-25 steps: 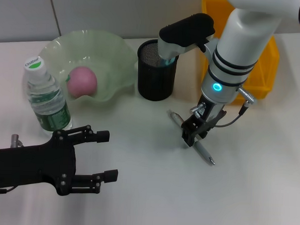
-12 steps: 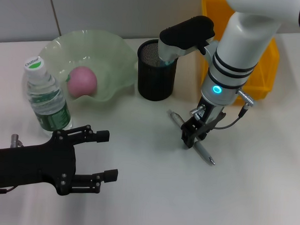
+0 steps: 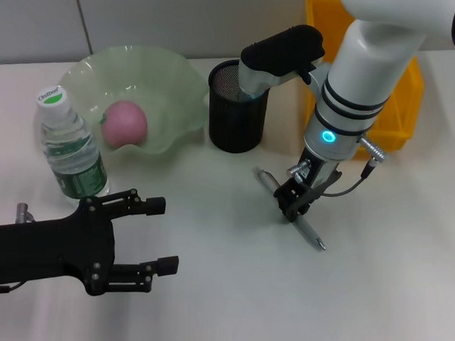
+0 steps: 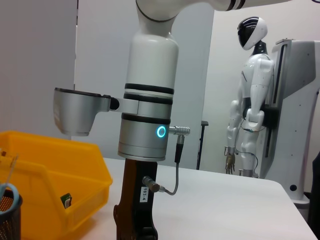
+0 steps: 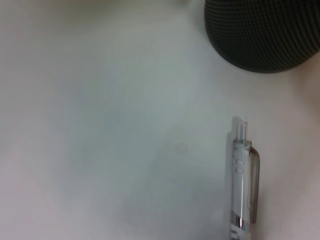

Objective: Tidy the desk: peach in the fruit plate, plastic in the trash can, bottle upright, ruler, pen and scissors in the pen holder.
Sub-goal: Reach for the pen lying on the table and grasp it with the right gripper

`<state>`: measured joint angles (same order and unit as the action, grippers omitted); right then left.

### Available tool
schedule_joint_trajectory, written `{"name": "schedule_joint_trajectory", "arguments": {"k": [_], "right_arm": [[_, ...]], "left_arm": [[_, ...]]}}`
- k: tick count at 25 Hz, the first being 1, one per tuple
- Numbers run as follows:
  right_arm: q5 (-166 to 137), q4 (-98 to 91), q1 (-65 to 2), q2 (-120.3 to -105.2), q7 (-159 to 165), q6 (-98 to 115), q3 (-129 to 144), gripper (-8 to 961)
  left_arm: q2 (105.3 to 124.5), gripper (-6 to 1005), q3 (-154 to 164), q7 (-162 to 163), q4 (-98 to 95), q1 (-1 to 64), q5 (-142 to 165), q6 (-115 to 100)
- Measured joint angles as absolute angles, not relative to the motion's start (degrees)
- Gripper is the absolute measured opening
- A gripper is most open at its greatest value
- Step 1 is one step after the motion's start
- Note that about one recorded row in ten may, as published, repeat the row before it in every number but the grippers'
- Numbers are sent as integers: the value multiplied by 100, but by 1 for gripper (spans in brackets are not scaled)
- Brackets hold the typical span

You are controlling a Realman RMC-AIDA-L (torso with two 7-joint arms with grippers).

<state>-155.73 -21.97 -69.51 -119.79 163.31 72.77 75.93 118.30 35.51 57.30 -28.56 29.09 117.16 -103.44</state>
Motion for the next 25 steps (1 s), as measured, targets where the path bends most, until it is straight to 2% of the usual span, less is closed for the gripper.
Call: {"name": "schedule_joint_trajectory", "arguments": {"k": [3, 25], "right_arm": [[-15571, -2197, -6951, -11979, 16331, 7277, 7595, 176], [-15512, -2218, -6923, -11969, 16336, 7319, 7594, 122]], "left_arm": [[11829, 843, 3549, 5730, -2856, 2909, 11716, -10344], [11830, 842, 3554, 5773, -2884, 2917, 11716, -10344]]}}
